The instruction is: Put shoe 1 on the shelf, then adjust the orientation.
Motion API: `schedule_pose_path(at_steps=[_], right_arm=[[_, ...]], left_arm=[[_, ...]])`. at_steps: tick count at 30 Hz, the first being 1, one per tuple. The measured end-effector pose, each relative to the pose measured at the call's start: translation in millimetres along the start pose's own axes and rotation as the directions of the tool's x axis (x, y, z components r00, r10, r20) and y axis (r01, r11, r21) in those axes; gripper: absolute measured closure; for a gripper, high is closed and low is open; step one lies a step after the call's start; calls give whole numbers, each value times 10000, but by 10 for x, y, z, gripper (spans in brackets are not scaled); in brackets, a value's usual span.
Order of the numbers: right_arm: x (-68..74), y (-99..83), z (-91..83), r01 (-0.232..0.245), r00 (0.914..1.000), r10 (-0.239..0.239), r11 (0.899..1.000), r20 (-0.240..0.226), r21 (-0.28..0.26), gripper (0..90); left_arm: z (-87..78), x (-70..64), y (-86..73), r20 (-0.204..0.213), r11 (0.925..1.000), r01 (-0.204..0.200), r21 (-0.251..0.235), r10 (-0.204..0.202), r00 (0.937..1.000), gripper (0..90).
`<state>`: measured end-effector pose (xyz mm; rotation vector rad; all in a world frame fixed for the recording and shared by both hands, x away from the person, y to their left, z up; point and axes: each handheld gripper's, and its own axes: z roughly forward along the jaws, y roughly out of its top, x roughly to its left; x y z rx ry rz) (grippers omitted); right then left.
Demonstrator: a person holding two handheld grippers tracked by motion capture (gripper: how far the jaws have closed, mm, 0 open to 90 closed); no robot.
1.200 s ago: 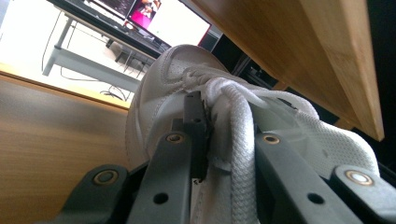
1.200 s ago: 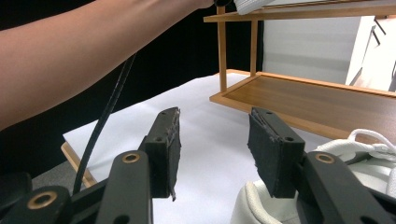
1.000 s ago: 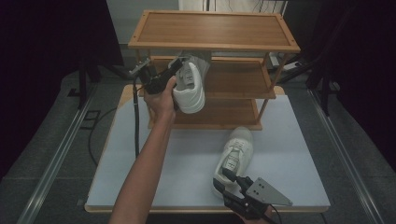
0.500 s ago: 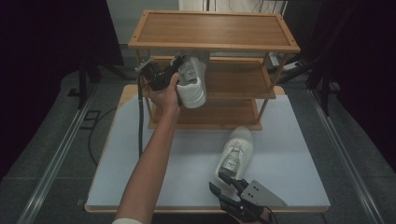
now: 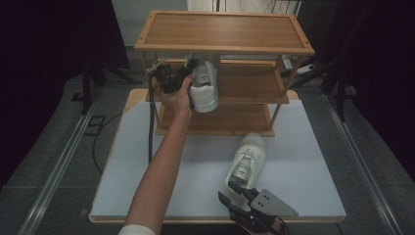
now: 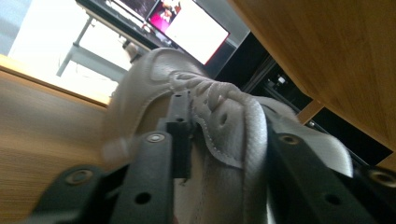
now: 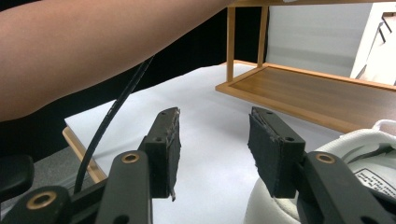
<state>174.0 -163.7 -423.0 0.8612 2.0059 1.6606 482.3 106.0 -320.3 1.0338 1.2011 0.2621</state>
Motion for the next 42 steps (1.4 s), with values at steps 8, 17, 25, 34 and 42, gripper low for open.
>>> schedule_pose_path(at_steps=[8,17,25,34,42], right_arm=[[-16,4,-12,-10,10000,10,10000,53,45,530],[-12,-7,12,32,10000,-32,9998,31,212,529],[-18,-41,57,-16,9996,-1,9980,269,625,547],[34,-115,253,149,9965,-309,9801,779,1978,896],[66,-173,366,329,9925,-593,9719,1073,2333,894]], left_arm=[[33,43,9,770,9989,368,294,-390,9963,501],[-167,-106,36,1028,9979,-488,420,442,9937,417],[-516,-182,17,1188,9869,-1363,862,1257,9849,387],[-1080,-226,-12,1241,9686,-2217,1122,2077,9703,363],[-1341,-126,-138,1487,9617,-2254,1558,2027,9679,332]])
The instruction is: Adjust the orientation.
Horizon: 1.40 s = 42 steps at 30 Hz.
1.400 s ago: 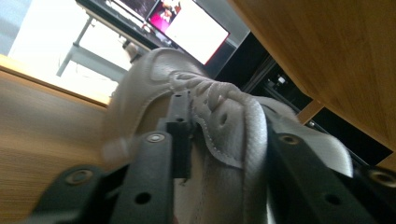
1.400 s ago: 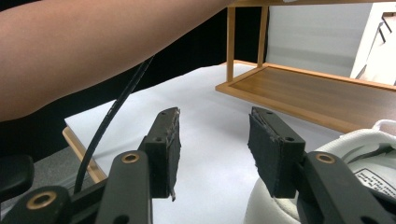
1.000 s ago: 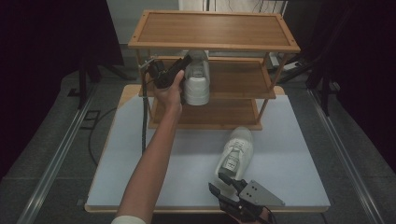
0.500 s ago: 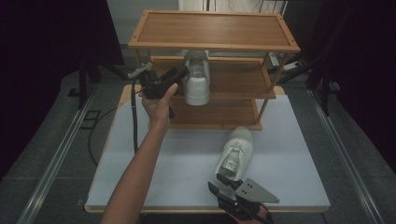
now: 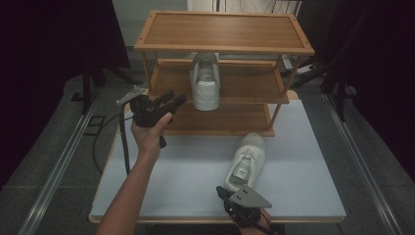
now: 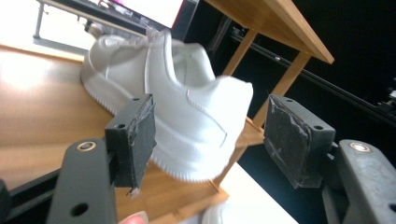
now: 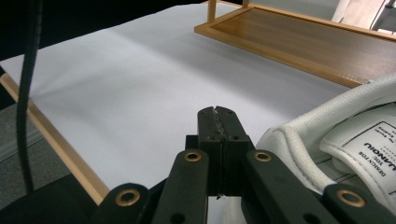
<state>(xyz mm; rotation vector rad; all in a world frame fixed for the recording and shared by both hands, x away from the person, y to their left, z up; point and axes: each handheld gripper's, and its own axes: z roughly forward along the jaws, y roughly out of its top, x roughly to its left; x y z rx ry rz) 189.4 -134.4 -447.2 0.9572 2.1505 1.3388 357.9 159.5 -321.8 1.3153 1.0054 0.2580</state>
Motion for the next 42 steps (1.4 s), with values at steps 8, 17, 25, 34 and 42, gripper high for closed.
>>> schedule_pose_path(at_steps=[8,17,25,34,42], right_arm=[[4,-35,49,134,9982,-147,9996,584,230,897],[-2,-146,-161,182,9933,-189,9998,1136,65,898],[-113,-335,-429,-246,9905,236,9997,1355,62,897],[-349,-521,-712,-1049,9802,1047,9945,1680,-75,897],[-385,-469,-801,-1244,9807,1322,9903,1441,-623,872]], left_arm=[[-244,123,-293,250,9992,228,322,-236,9994,324],[-589,148,-847,183,9926,762,946,-783,9968,326],[-763,293,-1238,72,9760,984,1944,-1018,9948,322],[-748,276,-1301,164,9740,793,2122,-847,9963,324],[-744,265,-1347,299,9726,787,2187,-873,9957,323]])
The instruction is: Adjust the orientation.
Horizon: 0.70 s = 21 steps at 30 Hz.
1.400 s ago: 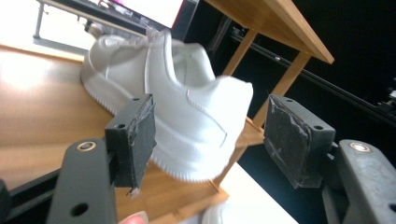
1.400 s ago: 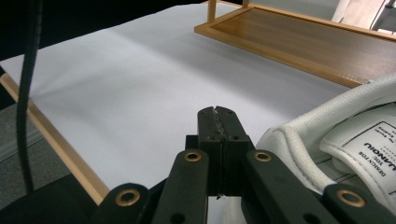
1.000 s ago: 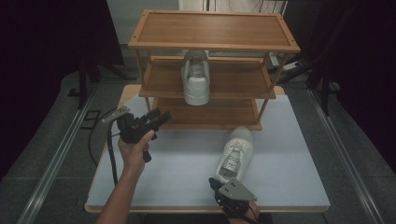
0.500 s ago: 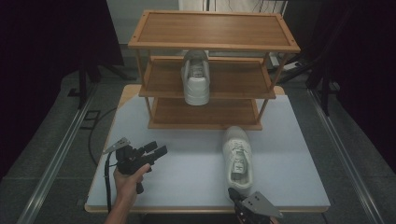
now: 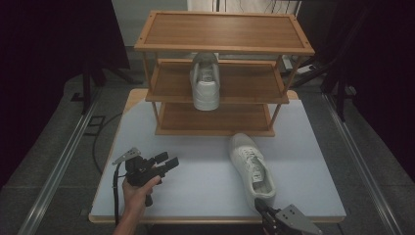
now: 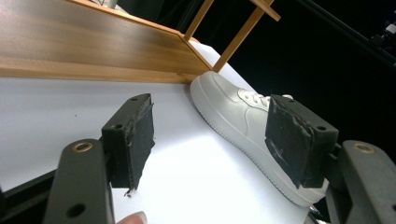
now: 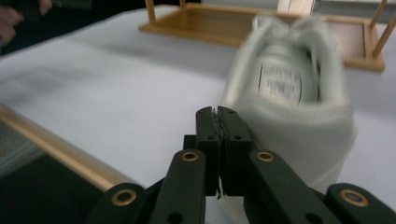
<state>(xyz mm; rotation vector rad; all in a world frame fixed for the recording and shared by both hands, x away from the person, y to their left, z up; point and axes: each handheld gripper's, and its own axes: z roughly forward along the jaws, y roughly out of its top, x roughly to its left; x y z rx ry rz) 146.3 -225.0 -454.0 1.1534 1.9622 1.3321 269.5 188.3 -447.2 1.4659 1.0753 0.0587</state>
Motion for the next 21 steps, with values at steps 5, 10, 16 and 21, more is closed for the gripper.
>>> schedule_pose_path(at_steps=[5,10,16,21], right_arm=[[-79,226,-44,-13,9998,0,9973,-176,-738,739],[-167,464,6,259,9996,-268,9922,-62,-1222,622],[-373,803,251,585,9982,-600,9885,-66,-1396,565],[-620,881,480,-77,9996,43,9930,-285,-1177,537]], left_arm=[[-36,24,2,109,9999,145,-54,-144,9998,321],[-64,44,-6,113,9994,333,-60,-332,9994,320],[-48,25,-6,332,9994,348,34,-349,9988,320],[-41,16,-6,413,9994,346,77,-349,9985,317]])
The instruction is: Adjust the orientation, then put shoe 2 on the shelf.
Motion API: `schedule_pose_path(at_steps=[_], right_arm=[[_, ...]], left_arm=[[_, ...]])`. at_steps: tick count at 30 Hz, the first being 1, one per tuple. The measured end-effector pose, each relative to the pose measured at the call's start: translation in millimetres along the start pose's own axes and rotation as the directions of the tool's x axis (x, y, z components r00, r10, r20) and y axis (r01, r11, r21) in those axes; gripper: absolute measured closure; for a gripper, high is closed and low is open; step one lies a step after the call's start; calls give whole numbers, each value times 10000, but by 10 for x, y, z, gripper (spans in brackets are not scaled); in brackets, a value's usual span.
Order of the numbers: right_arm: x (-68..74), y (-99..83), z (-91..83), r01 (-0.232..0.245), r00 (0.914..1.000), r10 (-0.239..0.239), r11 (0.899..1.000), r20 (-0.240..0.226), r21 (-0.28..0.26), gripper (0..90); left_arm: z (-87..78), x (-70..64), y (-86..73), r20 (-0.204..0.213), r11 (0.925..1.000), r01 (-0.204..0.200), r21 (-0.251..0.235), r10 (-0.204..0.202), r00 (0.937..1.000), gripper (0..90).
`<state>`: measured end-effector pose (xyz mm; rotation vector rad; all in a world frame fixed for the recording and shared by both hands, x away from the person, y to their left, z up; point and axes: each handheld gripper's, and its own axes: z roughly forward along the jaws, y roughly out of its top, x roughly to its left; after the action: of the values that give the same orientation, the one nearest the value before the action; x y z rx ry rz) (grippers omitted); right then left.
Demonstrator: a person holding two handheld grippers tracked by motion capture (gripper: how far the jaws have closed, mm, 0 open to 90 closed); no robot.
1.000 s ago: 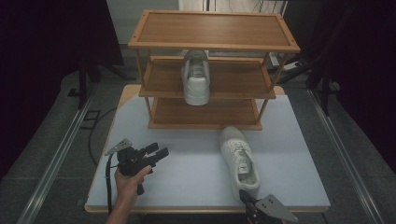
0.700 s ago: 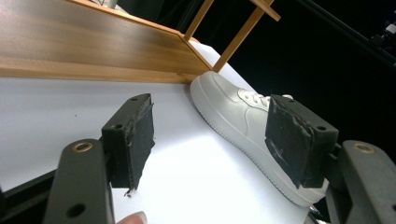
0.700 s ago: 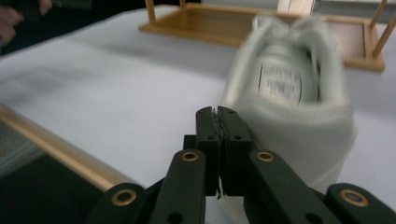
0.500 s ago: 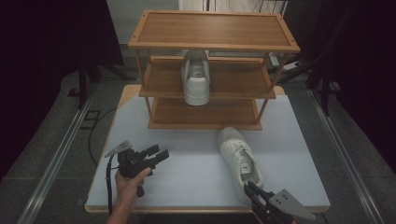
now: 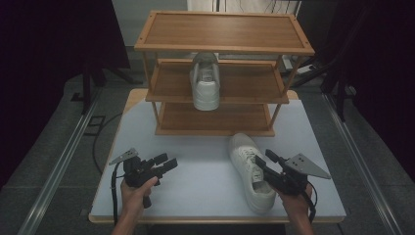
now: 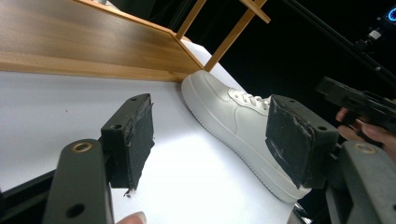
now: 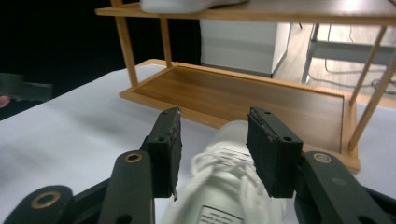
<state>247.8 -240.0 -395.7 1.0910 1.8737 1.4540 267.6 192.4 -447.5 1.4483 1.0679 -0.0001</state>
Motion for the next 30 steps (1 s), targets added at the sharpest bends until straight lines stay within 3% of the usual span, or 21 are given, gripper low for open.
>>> schedule_pose_path(at_steps=[6,13,20,30], right_arm=[[-139,-119,31,-309,9994,305,9992,157,243,498],[-173,-220,45,-276,9996,270,9973,93,678,477],[-225,-286,176,-228,9995,198,9925,264,1199,462],[-291,-346,362,-161,9997,124,9839,222,1779,459]], left_arm=[[28,21,-40,172,9996,274,118,-276,9995,314],[64,19,-79,242,9991,270,332,-278,9993,311],[68,55,-103,251,9974,529,489,-541,9982,307],[87,50,-107,375,9968,574,559,-596,9975,303]])
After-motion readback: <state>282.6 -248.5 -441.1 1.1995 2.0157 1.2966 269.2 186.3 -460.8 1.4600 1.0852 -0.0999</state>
